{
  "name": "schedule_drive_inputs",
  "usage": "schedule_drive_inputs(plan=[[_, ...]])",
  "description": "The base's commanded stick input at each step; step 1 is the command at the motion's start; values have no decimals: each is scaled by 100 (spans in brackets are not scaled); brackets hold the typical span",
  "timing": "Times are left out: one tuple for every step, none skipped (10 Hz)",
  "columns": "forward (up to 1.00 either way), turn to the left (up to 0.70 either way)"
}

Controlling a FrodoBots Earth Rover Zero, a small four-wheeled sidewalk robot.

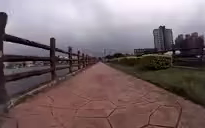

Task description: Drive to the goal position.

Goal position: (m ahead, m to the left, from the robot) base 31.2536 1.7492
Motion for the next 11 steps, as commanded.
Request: schedule_drive_inputs(plan=[[100, 39], [100, 0], [100, 0], [100, 0], [100, 0], [100, 0], [100, 0], [100, 0], [100, 40], [100, 37], [100, 0]])
